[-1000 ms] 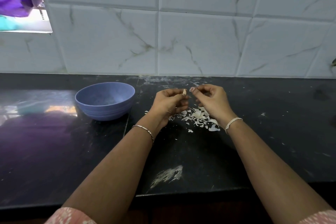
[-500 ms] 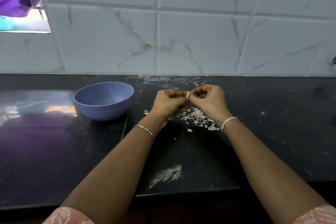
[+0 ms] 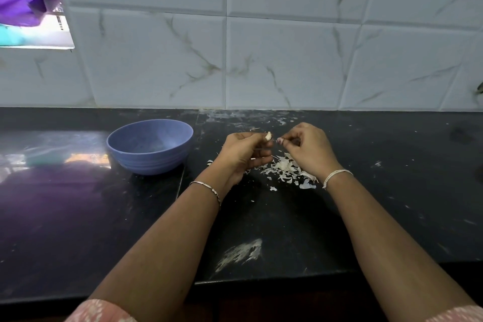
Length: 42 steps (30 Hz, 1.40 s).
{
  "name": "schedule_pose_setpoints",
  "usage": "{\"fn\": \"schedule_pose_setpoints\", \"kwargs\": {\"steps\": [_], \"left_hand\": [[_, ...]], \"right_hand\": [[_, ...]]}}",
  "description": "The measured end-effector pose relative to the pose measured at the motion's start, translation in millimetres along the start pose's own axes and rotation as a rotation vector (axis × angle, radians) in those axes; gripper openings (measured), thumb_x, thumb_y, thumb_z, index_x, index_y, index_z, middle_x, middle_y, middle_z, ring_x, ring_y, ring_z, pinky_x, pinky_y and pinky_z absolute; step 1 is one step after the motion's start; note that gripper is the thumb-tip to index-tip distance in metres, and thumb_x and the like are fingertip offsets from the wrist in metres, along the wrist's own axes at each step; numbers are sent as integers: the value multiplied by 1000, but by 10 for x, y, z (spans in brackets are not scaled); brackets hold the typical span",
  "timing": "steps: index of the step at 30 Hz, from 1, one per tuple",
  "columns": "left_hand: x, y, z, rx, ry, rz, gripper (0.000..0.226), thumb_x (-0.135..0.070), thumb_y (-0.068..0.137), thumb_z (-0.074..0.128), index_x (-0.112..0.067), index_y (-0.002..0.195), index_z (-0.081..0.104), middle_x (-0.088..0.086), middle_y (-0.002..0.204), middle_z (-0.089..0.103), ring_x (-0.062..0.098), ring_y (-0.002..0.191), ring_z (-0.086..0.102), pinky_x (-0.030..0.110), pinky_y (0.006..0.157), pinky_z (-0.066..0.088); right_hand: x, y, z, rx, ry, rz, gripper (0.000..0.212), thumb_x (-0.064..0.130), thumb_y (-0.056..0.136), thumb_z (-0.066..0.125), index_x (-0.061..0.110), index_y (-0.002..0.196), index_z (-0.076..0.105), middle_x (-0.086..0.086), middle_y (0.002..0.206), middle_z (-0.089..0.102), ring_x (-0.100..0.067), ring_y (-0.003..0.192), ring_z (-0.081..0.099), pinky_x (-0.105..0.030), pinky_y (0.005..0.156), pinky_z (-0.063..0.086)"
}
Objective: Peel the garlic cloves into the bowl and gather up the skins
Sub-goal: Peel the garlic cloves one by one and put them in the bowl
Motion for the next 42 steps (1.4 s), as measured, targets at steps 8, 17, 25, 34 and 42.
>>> {"fn": "schedule_pose_setpoints", "kwargs": {"steps": [8, 17, 25, 34, 42], "left_hand": [[9, -2, -37, -37, 0, 6, 4, -6, 88, 69, -3, 88, 67, 7, 78, 68, 14, 61, 61, 26, 59, 60], [-26, -24, -39, -6, 24, 67, 8, 1, 80, 75, 0, 85, 69, 6, 69, 70, 15, 63, 67, 23, 59, 59], [-41, -67, -17, 21, 47, 57, 10, 2, 79, 75, 0, 87, 70, 7, 70, 71, 14, 63, 70, 22, 59, 59], [-38, -45, -21, -20, -20, 28, 6, -5, 86, 72, -3, 91, 69, 8, 81, 72, 13, 61, 66, 25, 57, 58], [-64, -49, -64, -57, -5, 79, 9, 3, 83, 71, -4, 87, 67, 8, 79, 65, 13, 65, 64, 25, 57, 59]], "right_hand": [[28, -13, -39, -23, 247, 46, 20, 8, 80, 76, 20, 76, 59, 4, 76, 64, -13, 68, 61, -29, 67, 54], [40, -29, 26, -39, 456, 137, 6, 17, 79, 80, 13, 82, 76, 2, 77, 73, -5, 71, 67, -21, 70, 56], [28, -59, 24, -24, 556, 201, 8, 12, 74, 81, 9, 77, 75, -7, 76, 74, -18, 72, 69, -38, 75, 59], [1, -34, 72, 14, 448, 165, 14, 2, 78, 69, 15, 77, 70, 0, 78, 69, -10, 72, 61, -28, 70, 53], [-23, -30, -19, -40, 470, 180, 13, 18, 82, 78, 18, 73, 68, -4, 72, 70, -18, 67, 66, -31, 66, 56]]}}
Point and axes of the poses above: each hand's wrist, its own y-axis towards the middle knuckle, its own z-axis out of the palm, x = y × z, the point moved 7 cm from there along y, towards the middle knuckle
